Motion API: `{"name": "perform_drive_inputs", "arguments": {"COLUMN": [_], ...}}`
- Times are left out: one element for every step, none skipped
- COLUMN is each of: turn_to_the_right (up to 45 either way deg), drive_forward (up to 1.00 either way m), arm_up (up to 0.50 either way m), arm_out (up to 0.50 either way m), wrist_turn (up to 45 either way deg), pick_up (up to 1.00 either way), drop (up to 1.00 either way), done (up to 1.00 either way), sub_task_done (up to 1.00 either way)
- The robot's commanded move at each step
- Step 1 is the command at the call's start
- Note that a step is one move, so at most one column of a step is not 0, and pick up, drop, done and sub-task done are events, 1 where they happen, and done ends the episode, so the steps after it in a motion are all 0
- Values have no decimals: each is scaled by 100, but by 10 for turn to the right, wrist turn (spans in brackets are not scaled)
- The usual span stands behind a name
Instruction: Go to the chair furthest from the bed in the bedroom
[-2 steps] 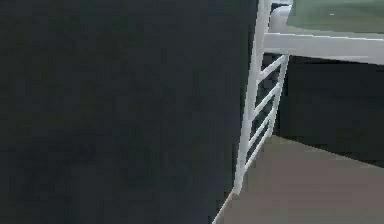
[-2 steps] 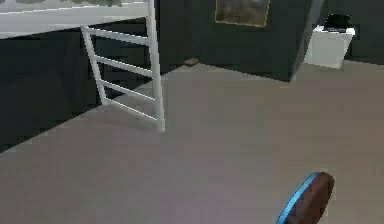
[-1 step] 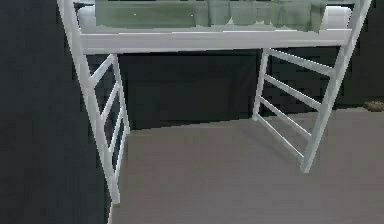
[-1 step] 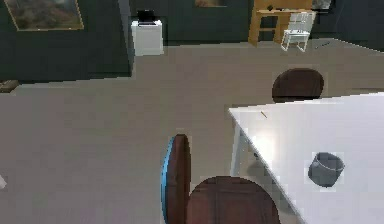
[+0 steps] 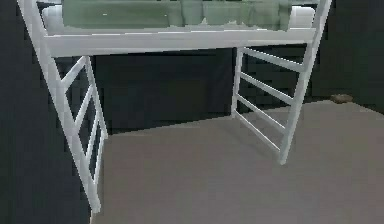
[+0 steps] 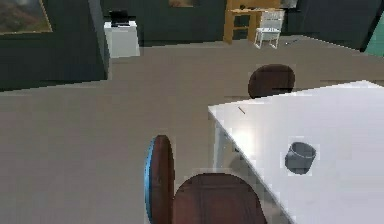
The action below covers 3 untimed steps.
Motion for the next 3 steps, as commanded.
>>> {"name": "perform_drive_inputs", "arguments": {"turn_to_the_right": [0, 450, 180], "drive_forward": [30, 0, 0], "arm_up": [0, 0, 0], "arm_out": [0, 0, 0], "wrist_turn": [0, 0, 0], "pick_up": [0, 0, 0], "drop": [0, 0, 0], "done": [0, 0, 0], "sub_task_done": [0, 0, 0]}}
